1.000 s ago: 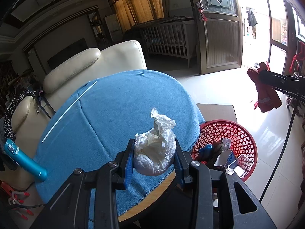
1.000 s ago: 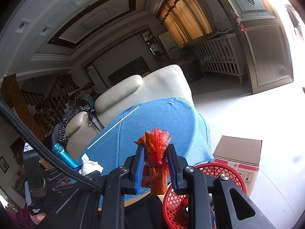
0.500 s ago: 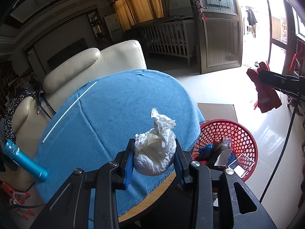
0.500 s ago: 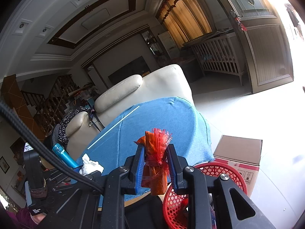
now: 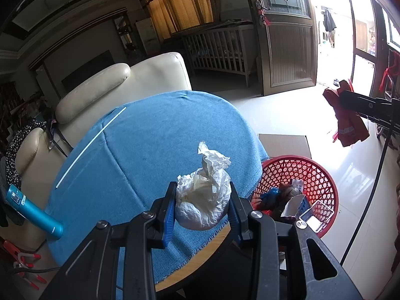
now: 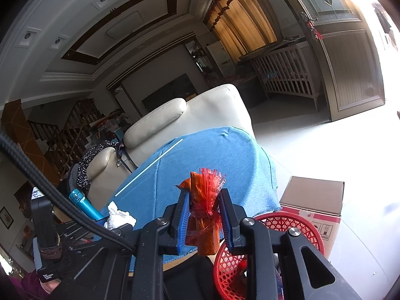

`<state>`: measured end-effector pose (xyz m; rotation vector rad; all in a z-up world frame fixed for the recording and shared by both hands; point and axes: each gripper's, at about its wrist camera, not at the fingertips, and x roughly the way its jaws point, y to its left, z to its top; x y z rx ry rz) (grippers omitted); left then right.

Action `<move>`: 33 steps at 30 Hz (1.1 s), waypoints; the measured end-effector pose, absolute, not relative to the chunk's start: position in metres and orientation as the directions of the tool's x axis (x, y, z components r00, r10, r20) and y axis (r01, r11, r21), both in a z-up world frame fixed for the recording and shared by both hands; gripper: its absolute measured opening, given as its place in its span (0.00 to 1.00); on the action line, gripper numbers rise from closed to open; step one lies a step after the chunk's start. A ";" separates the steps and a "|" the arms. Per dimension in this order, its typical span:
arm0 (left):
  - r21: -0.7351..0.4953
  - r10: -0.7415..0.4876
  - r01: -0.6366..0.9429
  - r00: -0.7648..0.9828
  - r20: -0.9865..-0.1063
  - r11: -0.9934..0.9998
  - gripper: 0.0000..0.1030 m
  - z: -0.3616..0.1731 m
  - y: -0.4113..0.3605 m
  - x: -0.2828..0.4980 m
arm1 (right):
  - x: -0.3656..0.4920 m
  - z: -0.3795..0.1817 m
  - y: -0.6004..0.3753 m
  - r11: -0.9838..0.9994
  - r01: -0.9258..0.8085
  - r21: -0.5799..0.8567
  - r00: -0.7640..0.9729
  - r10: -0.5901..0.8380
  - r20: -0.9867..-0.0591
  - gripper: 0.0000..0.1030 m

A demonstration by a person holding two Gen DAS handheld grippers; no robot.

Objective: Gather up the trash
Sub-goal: 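Hold the white tissue and orange wrapper above the red basket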

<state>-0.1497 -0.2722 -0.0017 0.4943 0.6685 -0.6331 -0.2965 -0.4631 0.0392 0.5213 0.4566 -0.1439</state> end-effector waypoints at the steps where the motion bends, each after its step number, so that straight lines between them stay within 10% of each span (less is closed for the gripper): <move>1: 0.216 -0.373 0.675 0.613 -0.697 0.705 0.38 -0.002 -0.273 -0.150 | -0.297 0.039 -0.462 0.860 0.247 0.446 0.890 -0.019 -0.456 0.25; 33: 0.244 -0.343 0.692 0.593 -0.728 0.679 0.38 -0.018 -0.292 -0.153 | -0.304 0.023 -0.475 0.819 0.287 0.496 0.890 -0.038 -0.454 0.25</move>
